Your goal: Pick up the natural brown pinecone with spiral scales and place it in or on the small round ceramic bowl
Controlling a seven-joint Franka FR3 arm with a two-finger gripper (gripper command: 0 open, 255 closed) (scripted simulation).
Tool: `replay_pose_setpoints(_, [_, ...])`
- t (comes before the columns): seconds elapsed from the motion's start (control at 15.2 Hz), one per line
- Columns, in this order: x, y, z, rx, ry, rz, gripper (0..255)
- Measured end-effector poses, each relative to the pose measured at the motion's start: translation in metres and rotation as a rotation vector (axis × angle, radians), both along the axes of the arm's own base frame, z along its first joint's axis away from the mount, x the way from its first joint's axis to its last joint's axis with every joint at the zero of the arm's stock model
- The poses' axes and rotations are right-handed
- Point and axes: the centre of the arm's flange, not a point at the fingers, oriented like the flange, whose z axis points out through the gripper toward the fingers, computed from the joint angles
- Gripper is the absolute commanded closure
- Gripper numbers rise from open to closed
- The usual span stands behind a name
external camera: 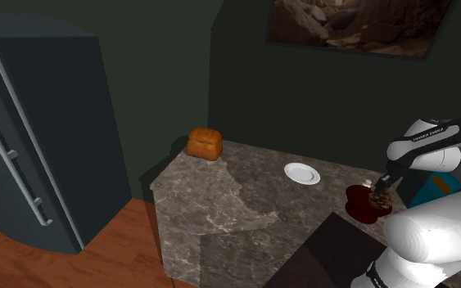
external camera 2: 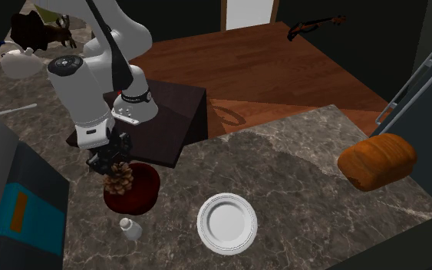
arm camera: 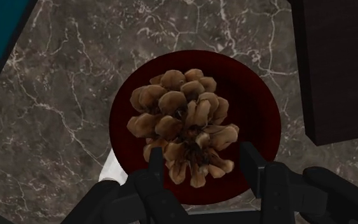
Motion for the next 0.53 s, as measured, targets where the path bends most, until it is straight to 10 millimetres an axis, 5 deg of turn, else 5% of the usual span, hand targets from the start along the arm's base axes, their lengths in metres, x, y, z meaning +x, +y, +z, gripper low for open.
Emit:
replay_pose_setpoints(0.07, [0.0000,0.0000,0.0000,0.000,0.000,0.000,255])
replay_pose_setpoints(0.13, [0.0000,0.0000,-0.0001,0.000,0.000,0.000,0])
replay_pose_setpoints(0.53, [0.0000,-0.0001,0.0000,0.000,0.000,0.000,0])
